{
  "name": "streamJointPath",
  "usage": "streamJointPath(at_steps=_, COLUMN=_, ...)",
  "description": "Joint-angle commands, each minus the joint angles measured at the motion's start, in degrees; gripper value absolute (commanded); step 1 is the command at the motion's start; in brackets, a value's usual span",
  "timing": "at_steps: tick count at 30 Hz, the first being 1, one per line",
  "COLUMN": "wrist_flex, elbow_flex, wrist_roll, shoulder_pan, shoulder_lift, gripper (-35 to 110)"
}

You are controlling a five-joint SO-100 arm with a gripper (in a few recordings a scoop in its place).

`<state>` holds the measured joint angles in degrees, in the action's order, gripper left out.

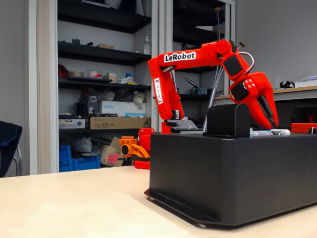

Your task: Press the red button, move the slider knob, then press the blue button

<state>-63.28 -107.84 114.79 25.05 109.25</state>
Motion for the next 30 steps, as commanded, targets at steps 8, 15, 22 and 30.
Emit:
streamJointPath(at_steps=8, wrist_flex=-1.3, elbow_flex=5.0, wrist_roll=-4.7, shoulder_pan=2.1, shoulder_lift=-1.7, gripper=57)
streamJointPath(at_steps=15, wrist_flex=-8.8, elbow_flex=7.5, wrist_roll=-5.7, shoulder_pan=2.5, shoulder_lift=-2.9, gripper=67)
streamJointPath(at_steps=22, wrist_flex=-10.2, elbow_flex=5.4, wrist_roll=-8.7, shoulder_pan=1.1, shoulder_lift=-1.1, gripper=68)
streamJointPath(at_steps=30, wrist_flex=-9.3, elbow_flex=4.5, wrist_roll=-12.2, shoulder_pan=-1.6, shoulder_lift=0.2, gripper=69)
